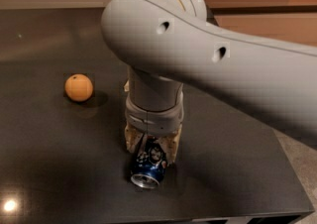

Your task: Pick pepsi can

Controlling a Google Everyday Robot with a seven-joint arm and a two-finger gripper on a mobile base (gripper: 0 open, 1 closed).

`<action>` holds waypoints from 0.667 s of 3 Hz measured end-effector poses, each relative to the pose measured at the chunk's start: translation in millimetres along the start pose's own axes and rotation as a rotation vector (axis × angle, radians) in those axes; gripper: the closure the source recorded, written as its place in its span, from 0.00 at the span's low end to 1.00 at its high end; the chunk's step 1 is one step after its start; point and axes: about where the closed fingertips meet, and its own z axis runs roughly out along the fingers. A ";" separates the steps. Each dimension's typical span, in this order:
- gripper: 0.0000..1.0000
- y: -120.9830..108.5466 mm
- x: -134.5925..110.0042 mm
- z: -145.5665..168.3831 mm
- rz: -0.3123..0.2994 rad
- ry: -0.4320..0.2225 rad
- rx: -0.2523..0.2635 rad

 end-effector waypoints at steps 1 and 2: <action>0.64 0.6 1.3 -1.4 0.001 -0.003 -0.003; 0.88 -5.7 7.0 -14.9 0.059 -0.028 0.006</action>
Offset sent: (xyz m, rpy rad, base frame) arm 0.0204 0.0061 0.0349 0.0202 0.0852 -0.1552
